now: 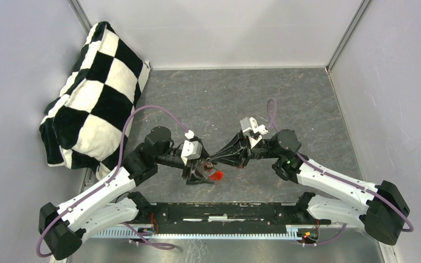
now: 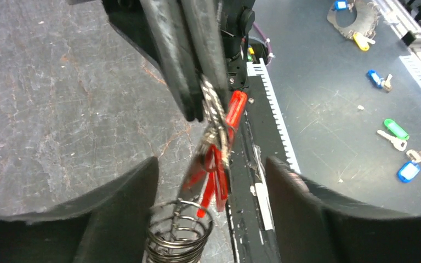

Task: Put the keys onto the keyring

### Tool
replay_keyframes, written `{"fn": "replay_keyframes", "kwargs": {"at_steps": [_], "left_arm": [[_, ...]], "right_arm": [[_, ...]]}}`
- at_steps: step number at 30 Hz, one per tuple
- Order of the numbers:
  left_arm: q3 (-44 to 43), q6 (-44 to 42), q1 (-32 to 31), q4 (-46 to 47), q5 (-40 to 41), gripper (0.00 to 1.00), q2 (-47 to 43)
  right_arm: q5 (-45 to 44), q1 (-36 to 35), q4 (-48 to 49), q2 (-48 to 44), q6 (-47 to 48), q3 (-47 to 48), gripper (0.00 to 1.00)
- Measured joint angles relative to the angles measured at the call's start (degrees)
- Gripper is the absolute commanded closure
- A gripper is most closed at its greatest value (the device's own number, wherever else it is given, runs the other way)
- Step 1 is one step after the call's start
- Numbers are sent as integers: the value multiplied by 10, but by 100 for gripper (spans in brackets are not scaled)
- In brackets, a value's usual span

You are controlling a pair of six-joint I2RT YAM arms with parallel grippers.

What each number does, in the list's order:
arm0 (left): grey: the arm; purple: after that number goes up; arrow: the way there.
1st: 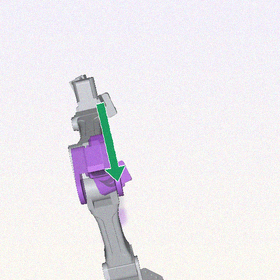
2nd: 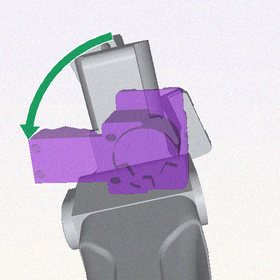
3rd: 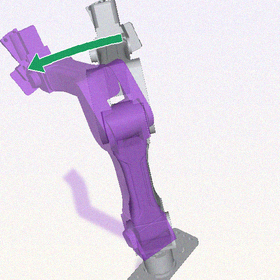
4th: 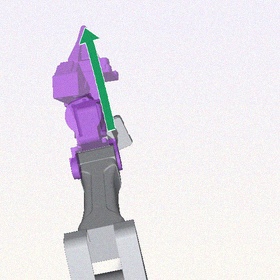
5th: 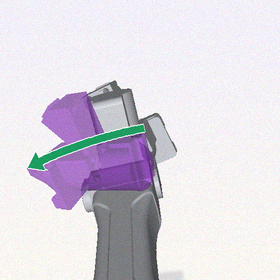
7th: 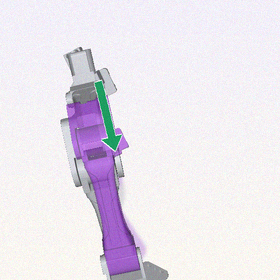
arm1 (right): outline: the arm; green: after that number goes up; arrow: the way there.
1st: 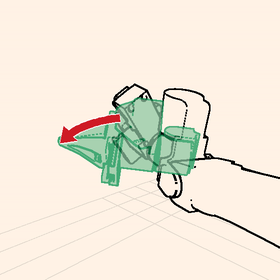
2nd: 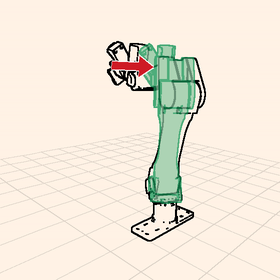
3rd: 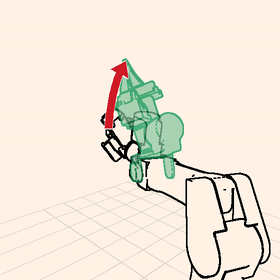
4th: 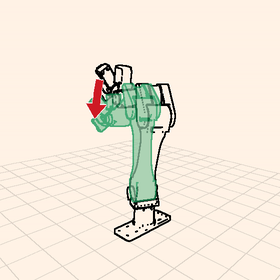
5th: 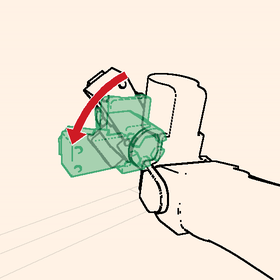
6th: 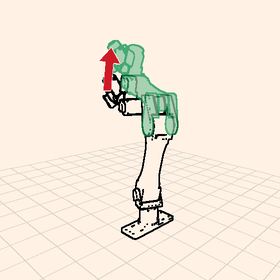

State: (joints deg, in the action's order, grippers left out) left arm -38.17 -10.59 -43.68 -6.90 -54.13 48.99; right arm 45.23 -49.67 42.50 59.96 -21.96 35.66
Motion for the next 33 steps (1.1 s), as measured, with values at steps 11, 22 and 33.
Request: {"fn": "replay_keyframes", "kwargs": {"at_steps": [11, 22, 33], "left_arm": [[-1, 14, 0, 1, 31, 98, 0], [-13, 100, 11, 81, 93, 98, 0], [-81, 169, 22, 145, 121, 98, 17]], "right_arm": [[-42, -1, -124, -19, 49, 39, 35], [-143, 16, -187, -144, 57, -50, 20], [-141, 16, 24, -84, -16, -159, 24]]}}
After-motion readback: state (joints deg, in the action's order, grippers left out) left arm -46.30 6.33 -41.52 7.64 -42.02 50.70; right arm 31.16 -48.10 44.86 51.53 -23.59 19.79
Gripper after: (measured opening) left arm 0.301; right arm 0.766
